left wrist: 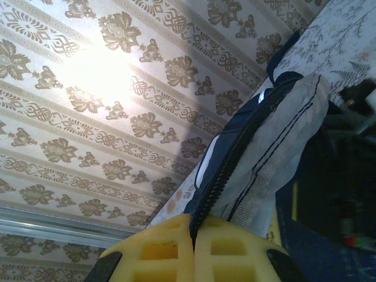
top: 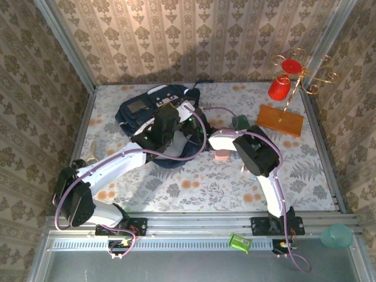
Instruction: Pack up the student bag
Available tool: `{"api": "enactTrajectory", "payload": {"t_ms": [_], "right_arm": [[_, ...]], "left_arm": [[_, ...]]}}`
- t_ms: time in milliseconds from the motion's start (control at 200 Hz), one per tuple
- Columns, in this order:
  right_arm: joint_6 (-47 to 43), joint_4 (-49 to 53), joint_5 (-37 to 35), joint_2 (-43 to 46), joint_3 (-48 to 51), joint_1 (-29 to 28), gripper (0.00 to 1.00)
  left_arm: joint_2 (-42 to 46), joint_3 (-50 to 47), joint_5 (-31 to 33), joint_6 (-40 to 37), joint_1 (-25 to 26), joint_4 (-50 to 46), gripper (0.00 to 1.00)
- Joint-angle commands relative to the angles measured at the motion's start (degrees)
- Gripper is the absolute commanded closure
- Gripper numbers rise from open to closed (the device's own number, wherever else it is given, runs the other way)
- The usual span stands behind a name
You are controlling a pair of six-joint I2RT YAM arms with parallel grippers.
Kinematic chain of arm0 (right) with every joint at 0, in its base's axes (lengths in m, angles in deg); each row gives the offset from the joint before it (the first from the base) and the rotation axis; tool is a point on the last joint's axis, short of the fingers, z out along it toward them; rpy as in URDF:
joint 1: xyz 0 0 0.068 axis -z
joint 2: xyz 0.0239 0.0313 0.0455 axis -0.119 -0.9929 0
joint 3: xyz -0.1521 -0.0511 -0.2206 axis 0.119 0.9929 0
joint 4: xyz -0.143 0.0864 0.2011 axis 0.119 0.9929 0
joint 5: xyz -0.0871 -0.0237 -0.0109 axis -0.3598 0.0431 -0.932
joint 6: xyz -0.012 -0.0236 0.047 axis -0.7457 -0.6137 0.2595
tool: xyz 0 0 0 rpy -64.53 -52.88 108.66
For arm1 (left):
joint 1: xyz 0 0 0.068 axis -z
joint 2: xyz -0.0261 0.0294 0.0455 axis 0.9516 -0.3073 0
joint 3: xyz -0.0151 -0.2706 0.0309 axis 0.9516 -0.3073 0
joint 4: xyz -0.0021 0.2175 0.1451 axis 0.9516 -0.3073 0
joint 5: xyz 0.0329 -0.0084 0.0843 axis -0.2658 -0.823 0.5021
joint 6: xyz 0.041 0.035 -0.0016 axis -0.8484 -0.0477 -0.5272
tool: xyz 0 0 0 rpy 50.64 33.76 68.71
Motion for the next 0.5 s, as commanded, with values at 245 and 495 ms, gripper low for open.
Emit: {"api": "enactTrajectory", "payload": {"t_ms": [245,495], "right_arm": [[1.22,10.11,-25.82,-11.51,-19.17,-4.51,0.76],[-4.26,3.41,-22.22,-5.36,-8.59,-3.83,0.53]], "left_arm": [[4.13,4.0,-1.96,5.35,-1.24,1.37,1.0],[5.09,4.13,-4.28,8.34,-3.05,-0.54,1.0]]}}
